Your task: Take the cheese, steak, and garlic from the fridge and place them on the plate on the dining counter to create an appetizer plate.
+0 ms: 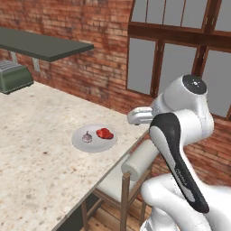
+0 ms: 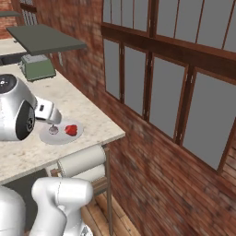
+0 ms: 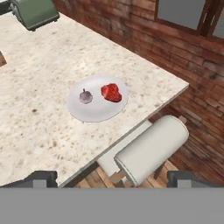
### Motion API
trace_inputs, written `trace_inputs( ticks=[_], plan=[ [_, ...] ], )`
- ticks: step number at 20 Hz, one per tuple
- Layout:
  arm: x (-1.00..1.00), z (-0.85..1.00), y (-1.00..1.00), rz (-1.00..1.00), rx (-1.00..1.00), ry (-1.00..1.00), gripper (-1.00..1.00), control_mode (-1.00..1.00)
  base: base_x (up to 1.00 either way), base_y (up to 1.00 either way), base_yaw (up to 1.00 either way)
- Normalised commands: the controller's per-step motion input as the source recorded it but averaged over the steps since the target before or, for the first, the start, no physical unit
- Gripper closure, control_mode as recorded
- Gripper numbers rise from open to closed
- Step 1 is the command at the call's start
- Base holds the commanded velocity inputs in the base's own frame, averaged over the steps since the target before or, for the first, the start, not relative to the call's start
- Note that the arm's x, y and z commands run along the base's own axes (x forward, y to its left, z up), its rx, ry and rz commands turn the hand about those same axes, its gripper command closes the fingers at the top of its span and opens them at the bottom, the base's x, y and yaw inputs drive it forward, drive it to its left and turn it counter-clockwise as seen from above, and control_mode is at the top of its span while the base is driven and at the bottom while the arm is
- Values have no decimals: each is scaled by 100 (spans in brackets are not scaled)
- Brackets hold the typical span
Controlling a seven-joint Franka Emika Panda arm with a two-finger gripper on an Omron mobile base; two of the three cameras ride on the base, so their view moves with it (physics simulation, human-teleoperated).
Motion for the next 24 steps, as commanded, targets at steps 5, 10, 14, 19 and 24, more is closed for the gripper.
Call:
trace_inputs(
  ticks=[5, 10, 14, 19, 24],
  plan=[
    [-98, 21, -32, 1, 0, -1, -100, -100, 0, 0, 0],
    [-68, 0, -21, 1, 0, 0, -100, -100, 0, 0, 0],
    [-44, 0, -32, 0, 0, 0, -100, -100, 0, 0, 0],
    [-7, 0, -23, -2, 0, 0, -100, 100, 0, -3, -1],
    [0, 0, 0, 0, 0, 0, -100, 100, -10, 0, 1]
  ],
)
